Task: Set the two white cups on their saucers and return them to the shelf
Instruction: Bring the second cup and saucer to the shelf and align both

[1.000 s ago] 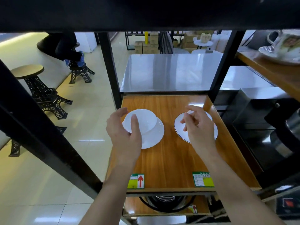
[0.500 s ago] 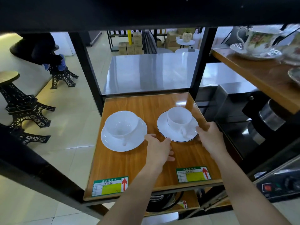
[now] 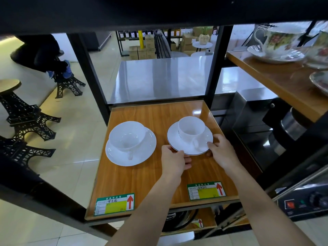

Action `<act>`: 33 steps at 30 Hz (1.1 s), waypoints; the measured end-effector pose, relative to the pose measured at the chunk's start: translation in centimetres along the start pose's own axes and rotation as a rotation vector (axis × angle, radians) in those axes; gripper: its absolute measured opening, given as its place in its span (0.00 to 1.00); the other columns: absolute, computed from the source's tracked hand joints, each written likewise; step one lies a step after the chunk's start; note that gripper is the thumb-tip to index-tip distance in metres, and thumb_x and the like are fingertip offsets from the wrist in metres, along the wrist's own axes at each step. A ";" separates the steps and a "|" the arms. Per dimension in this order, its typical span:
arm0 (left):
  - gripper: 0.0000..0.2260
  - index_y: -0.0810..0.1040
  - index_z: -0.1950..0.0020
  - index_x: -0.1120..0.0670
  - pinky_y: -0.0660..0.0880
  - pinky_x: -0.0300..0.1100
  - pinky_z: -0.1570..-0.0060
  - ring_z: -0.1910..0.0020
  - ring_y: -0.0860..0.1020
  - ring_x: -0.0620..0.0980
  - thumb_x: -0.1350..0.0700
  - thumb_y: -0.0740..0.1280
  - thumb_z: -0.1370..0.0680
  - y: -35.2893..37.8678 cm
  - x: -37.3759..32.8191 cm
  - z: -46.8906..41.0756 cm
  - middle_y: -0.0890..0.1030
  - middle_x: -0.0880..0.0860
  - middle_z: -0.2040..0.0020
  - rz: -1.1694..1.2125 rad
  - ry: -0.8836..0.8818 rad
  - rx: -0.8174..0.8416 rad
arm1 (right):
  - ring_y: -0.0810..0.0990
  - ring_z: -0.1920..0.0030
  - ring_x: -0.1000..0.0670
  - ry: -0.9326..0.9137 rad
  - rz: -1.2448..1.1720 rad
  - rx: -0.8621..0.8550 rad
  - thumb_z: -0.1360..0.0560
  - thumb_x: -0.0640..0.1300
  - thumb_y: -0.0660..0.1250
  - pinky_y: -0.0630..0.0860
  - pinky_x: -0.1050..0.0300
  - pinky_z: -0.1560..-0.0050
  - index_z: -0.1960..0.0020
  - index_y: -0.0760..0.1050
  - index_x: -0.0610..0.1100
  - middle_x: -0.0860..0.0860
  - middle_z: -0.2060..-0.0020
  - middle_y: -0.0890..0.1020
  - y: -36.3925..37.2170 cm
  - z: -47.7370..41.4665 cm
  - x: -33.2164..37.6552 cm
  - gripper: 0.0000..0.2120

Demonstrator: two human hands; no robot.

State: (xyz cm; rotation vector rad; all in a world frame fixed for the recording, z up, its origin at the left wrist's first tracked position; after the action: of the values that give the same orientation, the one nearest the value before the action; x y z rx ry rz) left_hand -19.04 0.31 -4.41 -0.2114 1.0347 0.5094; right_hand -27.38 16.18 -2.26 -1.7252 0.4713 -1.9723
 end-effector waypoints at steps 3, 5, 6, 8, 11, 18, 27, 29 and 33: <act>0.17 0.64 0.35 0.53 0.79 0.38 0.66 0.60 0.80 0.49 0.63 0.62 0.21 -0.1 0.2 0.0 0.79 0.59 0.46 0.010 0.008 -0.020 | 0.76 0.63 0.55 -0.010 0.017 0.031 0.20 0.48 0.56 0.74 0.59 0.58 0.30 0.64 0.47 0.52 0.61 0.77 0.3 -0.1 -0.2 0.19; 0.17 0.64 0.35 0.53 0.80 0.38 0.65 0.61 0.80 0.49 0.63 0.62 0.22 -0.2 0.2 -0.1 0.79 0.59 0.47 0.009 0.020 -0.030 | 0.78 0.62 0.52 -0.030 0.055 0.057 0.20 0.49 0.55 0.74 0.59 0.59 0.30 0.64 0.48 0.51 0.64 0.78 0.6 -0.1 -0.3 0.19; 0.16 0.65 0.36 0.53 0.80 0.39 0.65 0.61 0.80 0.49 0.63 0.62 0.22 -0.3 0.2 -0.1 0.80 0.59 0.48 0.012 0.027 -0.034 | 0.78 0.62 0.52 -0.042 0.076 0.068 0.20 0.50 0.55 0.74 0.60 0.60 0.30 0.65 0.49 0.51 0.65 0.77 0.7 -0.1 -0.2 0.19; 0.15 0.65 0.37 0.53 0.80 0.39 0.65 0.62 0.80 0.48 0.63 0.62 0.21 -0.5 0.2 -0.2 0.80 0.58 0.52 0.019 0.040 -0.040 | 0.77 0.63 0.52 -0.067 0.107 0.082 0.20 0.51 0.54 0.73 0.61 0.62 0.30 0.64 0.51 0.52 0.67 0.76 0.8 -0.1 0.0 0.19; 0.12 0.65 0.41 0.51 0.80 0.38 0.66 0.64 0.80 0.48 0.62 0.62 0.21 -0.8 0.1 -0.2 0.80 0.56 0.56 0.024 0.058 -0.062 | 0.77 0.65 0.52 -0.098 0.128 0.108 0.20 0.51 0.54 0.74 0.59 0.62 0.29 0.62 0.53 0.51 0.68 0.76 1.1 0.0 0.4 0.20; 0.15 0.65 0.36 0.51 0.79 0.35 0.68 0.64 0.80 0.48 0.62 0.62 0.21 -1.3 0.3 -0.1 0.79 0.54 0.55 0.047 0.070 -0.090 | 0.73 0.55 0.52 -0.115 0.138 0.163 0.21 0.54 0.55 0.75 0.57 0.56 0.26 0.59 0.55 0.54 0.56 0.74 1.7 -0.3 0.4 0.23; 0.16 0.64 0.36 0.52 0.79 0.36 0.69 0.63 0.81 0.49 0.63 0.62 0.21 -1.4 0.4 -0.3 0.79 0.54 0.56 0.061 0.055 -0.082 | 0.71 0.52 0.51 -0.130 0.138 0.150 0.21 0.54 0.56 0.76 0.49 0.47 0.26 0.59 0.54 0.53 0.50 0.72 1.8 -0.5 0.1 0.24; 0.16 0.64 0.35 0.52 0.80 0.37 0.67 0.63 0.81 0.49 0.63 0.62 0.21 -1.4 0.5 -0.3 0.79 0.55 0.55 0.069 0.048 -0.073 | 0.70 0.52 0.51 -0.132 0.137 0.151 0.21 0.53 0.56 0.73 0.52 0.51 0.26 0.59 0.53 0.53 0.51 0.71 1.9 -0.3 0.2 0.24; 0.17 0.63 0.34 0.53 0.81 0.40 0.63 0.62 0.81 0.49 0.62 0.62 0.21 -1.3 0.5 -0.1 0.80 0.58 0.52 0.064 0.036 -0.048 | 0.72 0.53 0.51 -0.125 0.136 0.138 0.21 0.53 0.56 0.72 0.55 0.53 0.26 0.59 0.52 0.51 0.52 0.71 1.8 -0.3 0.3 0.24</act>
State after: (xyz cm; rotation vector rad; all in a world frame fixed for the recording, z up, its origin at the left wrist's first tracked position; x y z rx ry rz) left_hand -18.26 -0.73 -4.98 -0.2314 1.0676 0.5901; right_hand -27.43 14.53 -3.05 -1.6726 0.3891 -1.7480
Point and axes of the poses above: each hand's wrist, its own z-axis away from the middle knuckle, its own y-axis out of the palm, x = y × z, the point moved 10 cm from there along -z, towards the middle knuckle
